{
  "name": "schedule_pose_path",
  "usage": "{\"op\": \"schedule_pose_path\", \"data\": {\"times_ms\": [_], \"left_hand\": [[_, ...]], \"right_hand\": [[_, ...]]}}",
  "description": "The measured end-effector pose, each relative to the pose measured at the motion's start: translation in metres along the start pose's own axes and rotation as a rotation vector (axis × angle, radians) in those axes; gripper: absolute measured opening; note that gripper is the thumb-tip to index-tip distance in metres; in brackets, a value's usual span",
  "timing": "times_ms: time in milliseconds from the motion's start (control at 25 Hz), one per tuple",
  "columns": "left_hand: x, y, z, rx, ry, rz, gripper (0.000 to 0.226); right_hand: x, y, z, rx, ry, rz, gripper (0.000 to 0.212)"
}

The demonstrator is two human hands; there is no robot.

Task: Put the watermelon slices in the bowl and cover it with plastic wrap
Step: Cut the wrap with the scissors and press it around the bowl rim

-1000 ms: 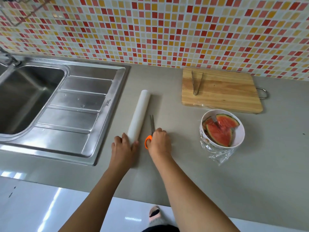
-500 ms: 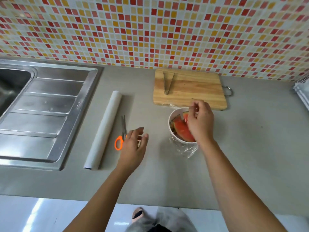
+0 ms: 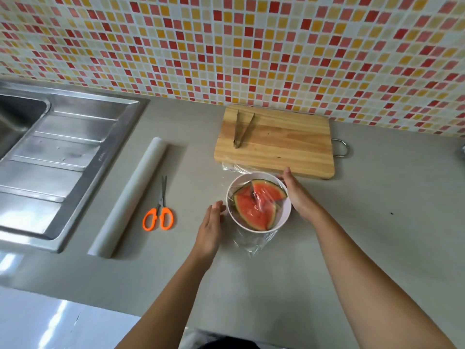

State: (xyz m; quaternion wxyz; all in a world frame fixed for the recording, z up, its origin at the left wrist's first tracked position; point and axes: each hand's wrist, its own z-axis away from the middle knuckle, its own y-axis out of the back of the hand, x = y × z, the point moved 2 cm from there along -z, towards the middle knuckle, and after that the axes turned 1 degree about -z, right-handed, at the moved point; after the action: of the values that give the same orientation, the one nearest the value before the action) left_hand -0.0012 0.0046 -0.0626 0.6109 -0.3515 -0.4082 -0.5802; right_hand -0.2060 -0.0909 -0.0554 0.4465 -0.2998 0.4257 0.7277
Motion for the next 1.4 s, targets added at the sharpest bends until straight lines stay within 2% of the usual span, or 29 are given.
{"op": "schedule_pose_path", "data": {"times_ms": [120, 200, 320, 440, 680, 760, 840, 960, 1120, 1280, 1400], "left_hand": [[0.012, 0.000, -0.013, -0.124, -0.011, 0.049, 0.056], [0.011, 0.003, -0.020, -0.134, 0.046, 0.010, 0.058], [-0.003, 0.011, -0.019, -0.138, 0.152, -0.034, 0.052], [-0.006, 0.019, -0.021, -0.189, 0.171, -0.018, 0.041], [0.011, 0.013, -0.044, -0.196, 0.315, 0.258, 0.036], [0.012, 0.011, -0.047, -0.205, 0.288, 0.227, 0.037], [0.011, 0.010, -0.045, -0.220, 0.206, 0.086, 0.043], [0.011, 0.007, -0.038, -0.234, 0.195, 0.118, 0.050], [0.026, 0.010, -0.042, -0.218, 0.290, 0.329, 0.042], [0.039, 0.020, -0.052, -0.224, 0.285, 0.250, 0.044], [0.035, 0.024, -0.055, -0.247, 0.322, 0.210, 0.047]], "right_hand": [[0.006, -0.004, 0.001, -0.013, -0.027, -0.094, 0.102], [0.007, -0.005, 0.001, 0.000, -0.039, -0.113, 0.105], [0.004, -0.002, 0.001, -0.002, -0.067, -0.122, 0.110], [0.008, -0.002, 0.009, -0.039, -0.124, -0.172, 0.109], [0.025, -0.008, 0.038, -0.067, -0.363, -0.244, 0.116], [0.027, -0.011, 0.045, -0.025, -0.319, -0.219, 0.104], [0.026, -0.013, 0.048, 0.042, -0.253, -0.141, 0.097], [0.025, -0.014, 0.048, 0.112, -0.235, -0.098, 0.105], [0.026, -0.019, 0.057, 0.068, -0.299, -0.298, 0.109], [0.023, -0.033, 0.068, 0.028, -0.304, -0.503, 0.091], [0.026, -0.040, 0.072, 0.044, -0.324, -0.490, 0.091]]}}
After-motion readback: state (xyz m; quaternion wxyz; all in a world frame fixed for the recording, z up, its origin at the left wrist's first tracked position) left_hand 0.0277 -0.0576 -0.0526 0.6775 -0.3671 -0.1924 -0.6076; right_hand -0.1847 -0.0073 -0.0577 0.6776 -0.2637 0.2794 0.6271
